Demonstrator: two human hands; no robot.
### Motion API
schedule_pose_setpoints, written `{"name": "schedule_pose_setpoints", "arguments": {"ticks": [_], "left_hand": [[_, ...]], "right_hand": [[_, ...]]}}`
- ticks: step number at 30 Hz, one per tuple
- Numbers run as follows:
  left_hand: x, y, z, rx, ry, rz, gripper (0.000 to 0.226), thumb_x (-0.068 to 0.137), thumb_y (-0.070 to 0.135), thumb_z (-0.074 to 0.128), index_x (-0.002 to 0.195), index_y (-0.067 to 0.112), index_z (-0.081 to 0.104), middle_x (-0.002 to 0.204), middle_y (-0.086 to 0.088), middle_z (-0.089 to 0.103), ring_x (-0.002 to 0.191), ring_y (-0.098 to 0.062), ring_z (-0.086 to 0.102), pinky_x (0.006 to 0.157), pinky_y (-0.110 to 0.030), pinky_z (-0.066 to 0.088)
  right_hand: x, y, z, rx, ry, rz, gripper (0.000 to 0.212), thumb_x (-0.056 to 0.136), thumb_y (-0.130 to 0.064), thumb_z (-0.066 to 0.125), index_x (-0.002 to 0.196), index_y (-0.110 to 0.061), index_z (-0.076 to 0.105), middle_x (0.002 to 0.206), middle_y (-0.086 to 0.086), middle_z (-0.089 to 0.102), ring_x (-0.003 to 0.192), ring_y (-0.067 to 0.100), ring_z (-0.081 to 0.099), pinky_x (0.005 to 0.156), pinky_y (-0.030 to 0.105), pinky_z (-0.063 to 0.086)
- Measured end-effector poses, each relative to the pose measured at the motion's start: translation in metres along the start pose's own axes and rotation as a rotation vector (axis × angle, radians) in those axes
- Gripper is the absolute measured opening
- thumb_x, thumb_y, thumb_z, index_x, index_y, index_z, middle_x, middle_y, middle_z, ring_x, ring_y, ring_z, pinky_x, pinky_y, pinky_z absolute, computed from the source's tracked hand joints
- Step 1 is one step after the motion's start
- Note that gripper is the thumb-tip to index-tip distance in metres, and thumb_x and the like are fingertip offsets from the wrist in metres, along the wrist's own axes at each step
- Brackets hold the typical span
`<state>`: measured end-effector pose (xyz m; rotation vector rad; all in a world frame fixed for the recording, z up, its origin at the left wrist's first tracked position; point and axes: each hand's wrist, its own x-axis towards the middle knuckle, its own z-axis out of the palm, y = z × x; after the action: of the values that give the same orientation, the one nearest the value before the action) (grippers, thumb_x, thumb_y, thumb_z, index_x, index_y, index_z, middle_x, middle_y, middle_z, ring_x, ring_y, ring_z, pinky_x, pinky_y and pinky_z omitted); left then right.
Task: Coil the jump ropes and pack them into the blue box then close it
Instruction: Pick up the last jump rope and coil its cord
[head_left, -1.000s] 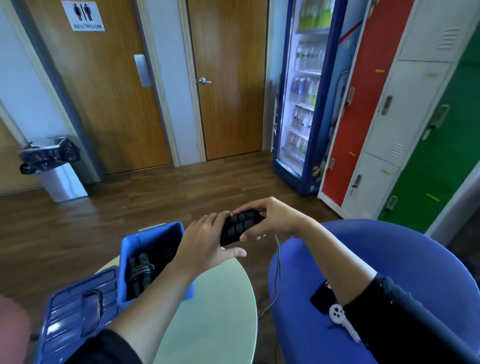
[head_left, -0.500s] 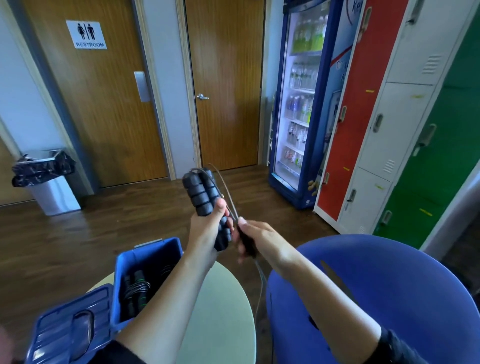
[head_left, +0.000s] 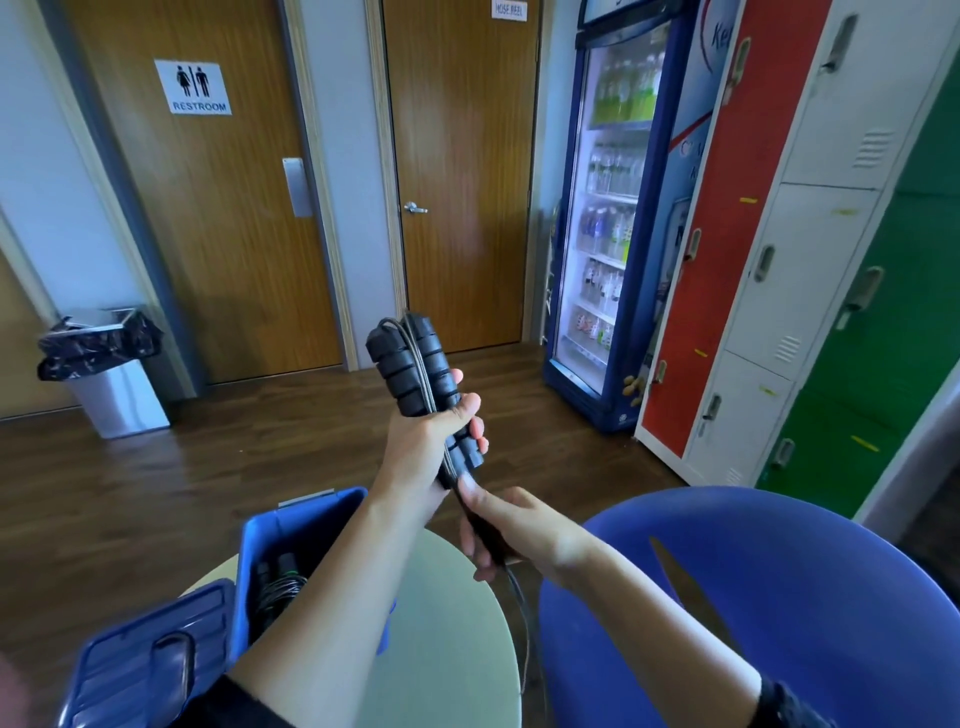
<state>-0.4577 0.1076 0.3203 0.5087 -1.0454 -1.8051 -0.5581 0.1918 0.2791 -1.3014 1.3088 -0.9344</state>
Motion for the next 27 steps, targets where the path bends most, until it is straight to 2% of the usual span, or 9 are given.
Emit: {"name": "schedule_pose_setpoints", "arguments": {"ticks": [3, 7, 10, 13, 15, 17, 19, 22, 27], "left_hand": [[0.002, 0.018, -0.006, -0.016, -0.100, -0.044, 0.029, 0.082, -0.002, 0.062, 0.107, 0.011, 0.055, 0.071, -0.005, 0.055, 0.058, -0.018, 0.055, 0.054, -0.032, 0.050], [-0.002, 0.039, -0.018, 0.148, -0.219, -0.246, 0.024, 0.072, 0.008, 0.067, 0.094, 0.010, 0.059, 0.073, -0.007, 0.054, 0.058, -0.020, 0.057, 0.056, -0.033, 0.052], [-0.008, 0.036, -0.022, 0.198, -0.223, -0.390, 0.027, 0.072, 0.013, 0.074, 0.096, 0.009, 0.061, 0.083, -0.012, 0.063, 0.081, -0.034, 0.068, 0.076, -0.047, 0.058], [-0.011, 0.032, -0.020, 0.169, -0.249, -0.484, 0.045, 0.076, 0.025, 0.071, 0.114, 0.005, 0.057, 0.117, -0.024, 0.065, 0.114, -0.048, 0.058, 0.093, -0.060, 0.048], [-0.012, 0.031, -0.017, 0.132, -0.347, -0.539, 0.050, 0.082, 0.030, 0.066, 0.122, 0.003, 0.056, 0.124, -0.027, 0.061, 0.108, -0.045, 0.062, 0.089, -0.056, 0.052], [-0.014, 0.032, -0.014, 0.111, -0.355, -0.554, 0.047, 0.075, 0.034, 0.073, 0.112, 0.006, 0.063, 0.108, -0.021, 0.069, 0.083, -0.034, 0.069, 0.075, -0.046, 0.058], [-0.014, 0.033, -0.014, 0.054, -0.392, -0.574, 0.054, 0.058, 0.034, 0.088, 0.098, 0.007, 0.062, 0.084, -0.011, 0.067, 0.062, -0.024, 0.063, 0.062, -0.036, 0.055], [-0.011, 0.036, -0.018, 0.037, -0.461, -0.594, 0.058, 0.053, 0.030, 0.092, 0.093, 0.014, 0.053, 0.070, -0.004, 0.054, 0.053, -0.016, 0.052, 0.057, -0.031, 0.050], [-0.002, 0.048, -0.023, 0.218, -0.443, -0.587, 0.059, 0.053, 0.023, 0.092, 0.098, 0.015, 0.054, 0.066, -0.001, 0.051, 0.049, -0.014, 0.048, 0.055, -0.028, 0.047]], "right_hand": [[-0.002, 0.037, -0.005, -0.154, -0.049, 0.031, 0.083, 0.086, -0.073, 0.018, 0.056, -0.001, 0.044, 0.053, 0.013, 0.042, 0.049, 0.014, 0.050, 0.059, 0.016, 0.040], [0.003, 0.058, -0.033, -0.182, 0.373, -0.013, 0.073, 0.062, -0.093, 0.037, 0.048, -0.021, 0.036, 0.047, -0.005, 0.032, 0.046, 0.011, 0.031, 0.055, 0.037, 0.025], [0.009, 0.013, -0.053, -0.434, 0.586, -0.240, 0.061, 0.077, -0.076, 0.043, 0.055, -0.020, 0.034, 0.050, -0.009, 0.029, 0.052, 0.009, 0.029, 0.054, 0.033, 0.027], [0.014, -0.037, -0.058, -0.768, 0.682, -0.457, 0.050, 0.088, -0.060, 0.043, 0.062, -0.018, 0.038, 0.052, -0.007, 0.035, 0.055, 0.013, 0.035, 0.054, 0.029, 0.029], [0.019, -0.052, -0.057, -0.924, 0.718, -0.563, 0.046, 0.092, -0.058, 0.041, 0.066, -0.019, 0.035, 0.056, -0.009, 0.035, 0.057, 0.014, 0.035, 0.053, 0.030, 0.024], [0.021, -0.061, -0.054, -1.021, 0.728, -0.634, 0.040, 0.093, -0.053, 0.036, 0.069, -0.021, 0.034, 0.062, -0.012, 0.035, 0.057, 0.012, 0.033, 0.054, 0.027, 0.020], [0.022, -0.067, -0.052, -1.067, 0.714, -0.695, 0.035, 0.096, -0.048, 0.035, 0.072, -0.023, 0.033, 0.067, -0.013, 0.037, 0.058, 0.014, 0.036, 0.055, 0.027, 0.023], [0.022, -0.067, -0.052, -1.015, 0.679, -0.704, 0.038, 0.098, -0.051, 0.028, 0.068, -0.028, 0.031, 0.061, -0.012, 0.037, 0.058, 0.014, 0.036, 0.055, 0.030, 0.024], [0.033, -0.041, -0.066, -0.637, 0.511, -0.211, 0.078, 0.090, -0.069, 0.019, 0.053, -0.008, 0.049, 0.049, 0.004, 0.050, 0.050, 0.018, 0.049, 0.062, 0.040, 0.043]]}}
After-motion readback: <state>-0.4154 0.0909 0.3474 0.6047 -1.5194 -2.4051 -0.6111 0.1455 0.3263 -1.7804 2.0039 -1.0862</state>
